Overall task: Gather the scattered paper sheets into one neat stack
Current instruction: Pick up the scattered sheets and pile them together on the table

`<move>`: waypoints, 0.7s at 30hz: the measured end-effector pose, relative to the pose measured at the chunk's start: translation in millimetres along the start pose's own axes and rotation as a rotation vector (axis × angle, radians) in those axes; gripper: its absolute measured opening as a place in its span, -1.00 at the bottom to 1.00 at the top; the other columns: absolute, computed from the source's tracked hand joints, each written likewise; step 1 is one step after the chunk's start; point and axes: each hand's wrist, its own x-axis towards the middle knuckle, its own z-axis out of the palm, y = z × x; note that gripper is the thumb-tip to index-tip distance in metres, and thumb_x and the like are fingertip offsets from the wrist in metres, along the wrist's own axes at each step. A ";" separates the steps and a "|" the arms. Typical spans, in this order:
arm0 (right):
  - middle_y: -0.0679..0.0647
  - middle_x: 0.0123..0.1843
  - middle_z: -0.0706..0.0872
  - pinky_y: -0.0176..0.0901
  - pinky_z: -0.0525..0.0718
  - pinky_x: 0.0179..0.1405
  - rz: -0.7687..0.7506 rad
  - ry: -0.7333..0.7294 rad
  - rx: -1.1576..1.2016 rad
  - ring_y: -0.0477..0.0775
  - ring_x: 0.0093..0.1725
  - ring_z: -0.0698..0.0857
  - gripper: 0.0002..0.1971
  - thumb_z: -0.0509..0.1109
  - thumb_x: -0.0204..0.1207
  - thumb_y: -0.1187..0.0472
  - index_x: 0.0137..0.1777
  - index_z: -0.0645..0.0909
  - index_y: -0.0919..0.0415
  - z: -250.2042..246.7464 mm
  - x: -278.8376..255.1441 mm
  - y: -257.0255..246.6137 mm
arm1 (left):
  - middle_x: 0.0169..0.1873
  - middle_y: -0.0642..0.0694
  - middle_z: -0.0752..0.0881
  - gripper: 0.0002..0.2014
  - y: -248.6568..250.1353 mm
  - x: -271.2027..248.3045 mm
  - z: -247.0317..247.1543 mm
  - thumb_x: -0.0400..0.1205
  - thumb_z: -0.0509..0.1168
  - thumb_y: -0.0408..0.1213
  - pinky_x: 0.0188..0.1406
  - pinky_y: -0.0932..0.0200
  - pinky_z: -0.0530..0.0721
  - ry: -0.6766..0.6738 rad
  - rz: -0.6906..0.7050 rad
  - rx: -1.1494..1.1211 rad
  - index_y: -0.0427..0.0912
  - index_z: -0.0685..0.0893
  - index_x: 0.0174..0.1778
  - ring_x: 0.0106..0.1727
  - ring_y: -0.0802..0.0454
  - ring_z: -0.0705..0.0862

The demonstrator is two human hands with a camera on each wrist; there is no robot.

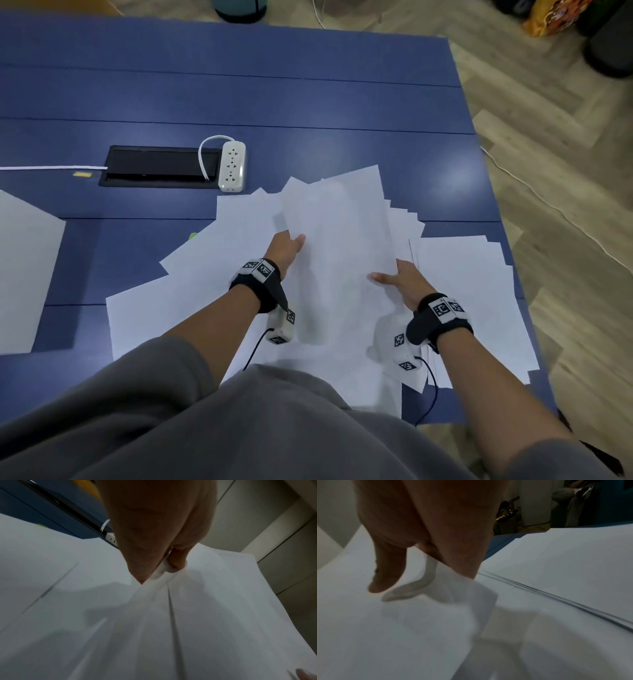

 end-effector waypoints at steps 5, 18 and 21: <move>0.17 0.05 0.80 0.14 0.68 0.20 0.073 0.138 -0.158 0.26 0.12 0.75 -0.58 0.68 0.24 0.30 0.10 0.69 0.31 -26.1 2.0 18.3 | -0.12 -0.16 0.62 -0.73 -15.0 2.7 30.3 0.65 0.11 -0.51 -0.38 0.27 0.47 -0.043 0.033 0.058 -0.29 0.58 0.21 -0.25 -0.05 0.51; 0.20 0.44 0.53 0.04 0.47 0.35 0.208 0.362 -0.054 0.23 0.38 0.52 -0.19 0.49 0.43 -0.15 0.52 0.36 0.36 -140.8 -34.3 67.2 | 0.37 -0.37 0.56 -0.65 -16.3 3.5 185.6 0.72 0.08 -0.29 0.41 -0.19 0.46 -0.120 -0.097 0.027 -0.31 0.50 0.40 0.40 -0.39 0.48; 0.30 0.37 0.54 -0.02 0.49 0.23 0.259 0.480 -0.056 0.32 0.37 0.54 -0.24 0.48 0.50 -0.03 0.51 0.32 0.45 -166.8 -44.4 88.8 | 0.50 -0.35 0.41 -0.54 -20.7 0.3 221.2 0.74 0.07 -0.19 0.52 -0.23 0.36 -0.130 -0.166 0.074 -0.36 0.34 0.52 0.50 -0.36 0.39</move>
